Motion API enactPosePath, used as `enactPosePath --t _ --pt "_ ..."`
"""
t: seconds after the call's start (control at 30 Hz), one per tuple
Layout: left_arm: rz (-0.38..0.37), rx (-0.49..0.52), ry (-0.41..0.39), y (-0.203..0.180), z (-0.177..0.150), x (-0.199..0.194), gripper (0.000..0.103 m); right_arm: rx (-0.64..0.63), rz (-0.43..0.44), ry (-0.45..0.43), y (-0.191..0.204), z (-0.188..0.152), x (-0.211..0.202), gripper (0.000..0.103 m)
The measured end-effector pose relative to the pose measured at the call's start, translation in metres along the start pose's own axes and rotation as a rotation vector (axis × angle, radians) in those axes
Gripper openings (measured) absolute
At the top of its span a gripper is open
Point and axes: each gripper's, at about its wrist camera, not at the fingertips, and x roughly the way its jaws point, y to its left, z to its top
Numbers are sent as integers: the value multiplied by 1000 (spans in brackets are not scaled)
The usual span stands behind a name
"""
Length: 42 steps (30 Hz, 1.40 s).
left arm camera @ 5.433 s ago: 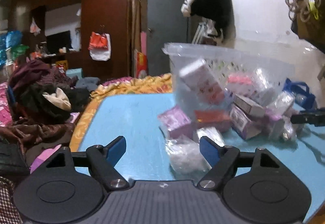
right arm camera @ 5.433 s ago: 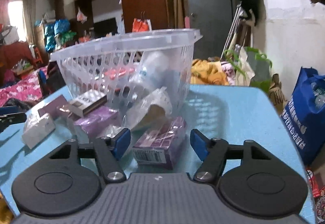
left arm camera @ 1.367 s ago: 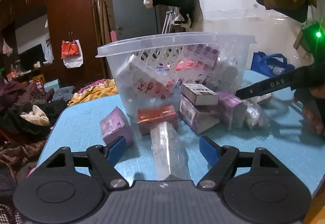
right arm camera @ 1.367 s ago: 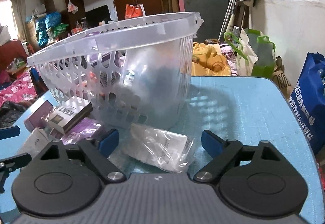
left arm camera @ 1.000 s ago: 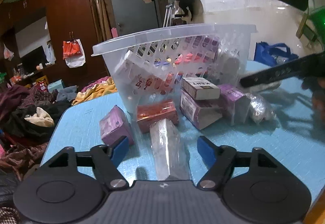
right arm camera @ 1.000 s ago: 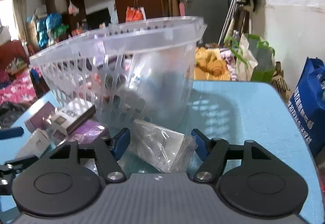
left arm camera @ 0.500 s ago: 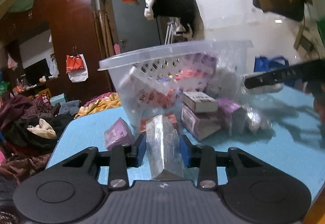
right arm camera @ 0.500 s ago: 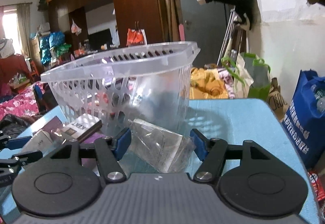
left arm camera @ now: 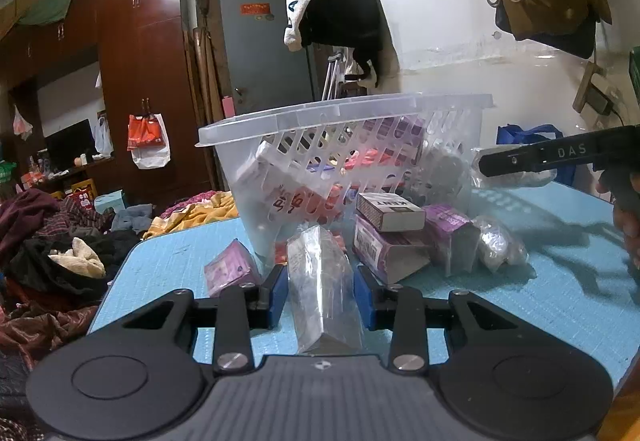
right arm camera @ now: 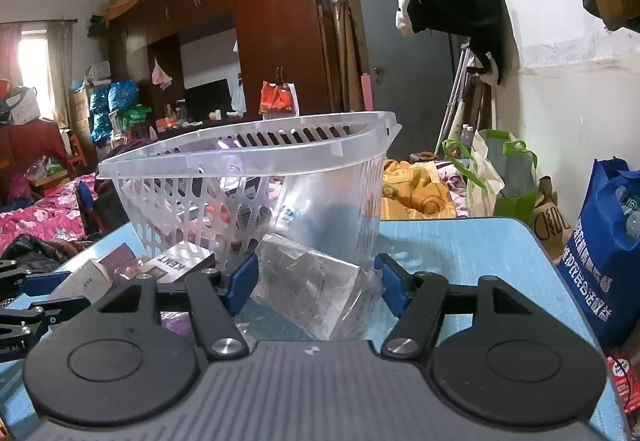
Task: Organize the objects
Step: 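Grasp the clear-wrapped stick with the left tool while the right grasps the clear plastic bag, then lift the clear plastic bag with the right tool toward the white basket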
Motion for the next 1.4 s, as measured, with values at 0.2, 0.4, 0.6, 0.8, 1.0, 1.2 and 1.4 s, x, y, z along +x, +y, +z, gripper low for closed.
enactPosePath --t 0.2,0.4,0.6,0.8,1.0,1.2,1.4 --pt "-1 -4 -8 1 -1 -1 40 -1 1 -4 0 0 -1 67" --pt "18 -56 -70 7 -2 -11 40 11 56 -33 -2 0 -10 67" --pt "19 -115 -146 12 3 -30 40 35 89 -64 -3 -3 -28 67" --pt "-44 -171 -170 22 13 -40 40 54 148 -113 2 3 -47 67" --pt "-88 -156 -256 26 78 -46 40 20 174 -174 20 44 -52 67" --pt "-73 -173 -202 26 155 6 40 -53 93 -204 29 107 1 67" --pt "-31 -123 -91 23 167 76 75 -64 64 -120 20 116 61 72"
